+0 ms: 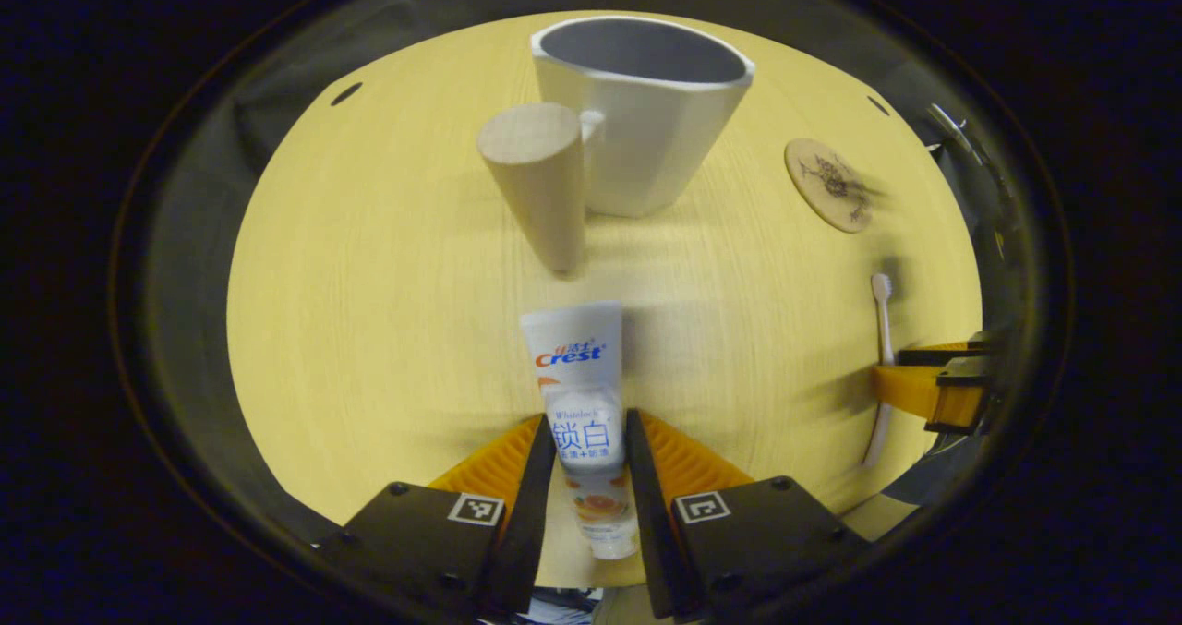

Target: Put the toothbrush and toothpaste on the desktop into the cup, then pick up the cup and place it on the coaster on the desktop.

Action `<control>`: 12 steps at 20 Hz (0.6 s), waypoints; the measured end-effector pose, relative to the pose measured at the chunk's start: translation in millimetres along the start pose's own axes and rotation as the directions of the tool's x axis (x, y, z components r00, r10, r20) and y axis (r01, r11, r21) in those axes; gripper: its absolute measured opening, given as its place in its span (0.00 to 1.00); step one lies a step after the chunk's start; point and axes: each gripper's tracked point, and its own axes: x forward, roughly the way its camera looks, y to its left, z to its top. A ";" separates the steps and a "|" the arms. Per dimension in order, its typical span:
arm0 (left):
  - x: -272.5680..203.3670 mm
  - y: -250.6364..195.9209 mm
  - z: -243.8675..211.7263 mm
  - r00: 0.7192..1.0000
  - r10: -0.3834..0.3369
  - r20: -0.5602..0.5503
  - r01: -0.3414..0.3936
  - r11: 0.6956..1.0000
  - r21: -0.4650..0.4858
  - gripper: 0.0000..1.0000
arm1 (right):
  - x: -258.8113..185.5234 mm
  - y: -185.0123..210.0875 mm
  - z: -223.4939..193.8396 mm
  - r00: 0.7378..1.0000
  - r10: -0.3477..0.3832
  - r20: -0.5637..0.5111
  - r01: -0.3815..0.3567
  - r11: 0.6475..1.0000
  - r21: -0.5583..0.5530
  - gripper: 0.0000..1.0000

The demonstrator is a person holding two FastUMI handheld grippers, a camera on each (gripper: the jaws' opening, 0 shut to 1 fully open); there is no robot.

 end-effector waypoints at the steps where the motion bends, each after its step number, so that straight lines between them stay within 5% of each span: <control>1: 19.5 4.2 9.0 1.000 0.007 -0.001 -0.007 1.000 0.000 0.47 | -3.2 -4.4 4.7 1.000 -0.022 0.021 0.021 0.999 0.025 0.47; 3: 2.2 21.5 8.8 1.000 0.003 -0.001 -0.003 1.000 -0.008 0.42 | -1.2 -4.6 2.2 1.000 -0.009 0.006 0.009 1.000 0.022 0.09; 8: -9.9 10.1 3.0 1.000 0.016 0.003 -0.016 1.000 -0.017 0.22 | 0.0 -5.9 5.6 1.000 0.026 0.004 -0.026 0.999 0.028 0.02; 12: -18.8 26.3 -13.3 1.000 -0.024 0.006 0.024 0.997 -0.078 0.21 | -0.1 -6.0 5.4 1.000 0.029 0.006 -0.029 0.999 0.026 0.02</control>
